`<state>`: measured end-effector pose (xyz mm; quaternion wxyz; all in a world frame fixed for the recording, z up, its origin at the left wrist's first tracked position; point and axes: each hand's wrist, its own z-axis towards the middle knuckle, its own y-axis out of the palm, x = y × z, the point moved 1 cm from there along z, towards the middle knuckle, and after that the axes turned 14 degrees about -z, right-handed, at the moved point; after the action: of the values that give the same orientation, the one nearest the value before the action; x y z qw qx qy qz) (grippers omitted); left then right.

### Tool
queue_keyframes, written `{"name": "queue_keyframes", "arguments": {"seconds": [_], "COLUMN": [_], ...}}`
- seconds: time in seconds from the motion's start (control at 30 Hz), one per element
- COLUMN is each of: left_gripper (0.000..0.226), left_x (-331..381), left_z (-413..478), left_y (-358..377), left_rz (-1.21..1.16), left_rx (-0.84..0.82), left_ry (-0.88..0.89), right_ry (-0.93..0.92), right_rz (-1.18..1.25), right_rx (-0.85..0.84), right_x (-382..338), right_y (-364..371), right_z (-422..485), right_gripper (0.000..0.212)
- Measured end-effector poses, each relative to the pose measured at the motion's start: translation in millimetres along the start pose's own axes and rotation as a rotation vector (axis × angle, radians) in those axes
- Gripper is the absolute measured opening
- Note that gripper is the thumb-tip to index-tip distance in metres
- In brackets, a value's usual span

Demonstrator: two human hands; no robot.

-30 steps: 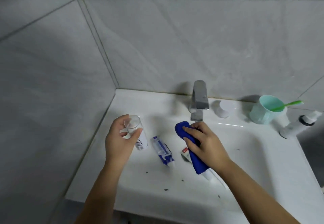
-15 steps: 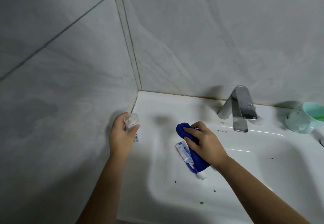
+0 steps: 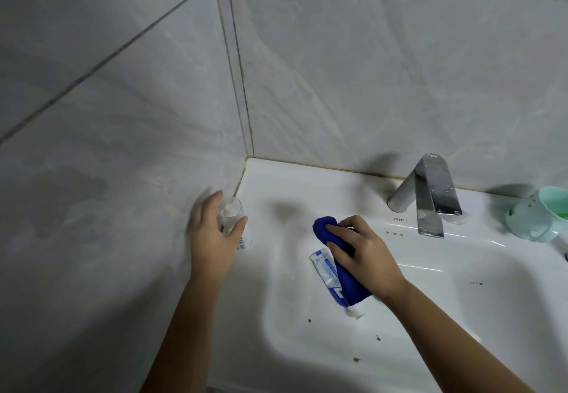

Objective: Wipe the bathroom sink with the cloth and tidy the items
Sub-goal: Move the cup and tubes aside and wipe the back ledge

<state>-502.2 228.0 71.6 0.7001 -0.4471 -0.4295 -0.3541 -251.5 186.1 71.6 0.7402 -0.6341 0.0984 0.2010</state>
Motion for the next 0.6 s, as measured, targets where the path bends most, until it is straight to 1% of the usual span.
{"name": "queue_keyframes", "arguments": {"seconds": [0.13, 0.2, 0.37, 0.53, 0.6], "left_gripper": [0.050, 0.047, 0.043, 0.039, 0.038], "left_x": [32.5, 50.6, 91.0, 132.1, 147.8], "left_z": [-21.1, -35.3, -78.6, -120.6, -137.4], "left_y": [11.5, 29.7, 95.4, 167.2, 202.7], "left_rz": [0.053, 0.014, -0.082, -0.113, -0.149], "left_rx": [0.030, -0.016, -0.246, -0.410, -0.464], "left_ry": [0.220, 0.282, 0.274, 0.333, 0.353], "right_ry": [0.022, 0.041, 0.115, 0.223, 0.289], "right_rz": [0.004, 0.014, 0.036, 0.014, 0.008], "right_rx": [0.054, 0.095, 0.198, 0.273, 0.271], "right_x": [11.9, 22.3, 66.6, 135.3, 169.2], "right_y": [-20.2, -34.4, -71.7, -110.3, -127.1], "right_z": [-13.7, -23.6, -57.9, -99.5, -116.8], "right_gripper": [0.031, 0.035, 0.034, 0.034, 0.029]}}
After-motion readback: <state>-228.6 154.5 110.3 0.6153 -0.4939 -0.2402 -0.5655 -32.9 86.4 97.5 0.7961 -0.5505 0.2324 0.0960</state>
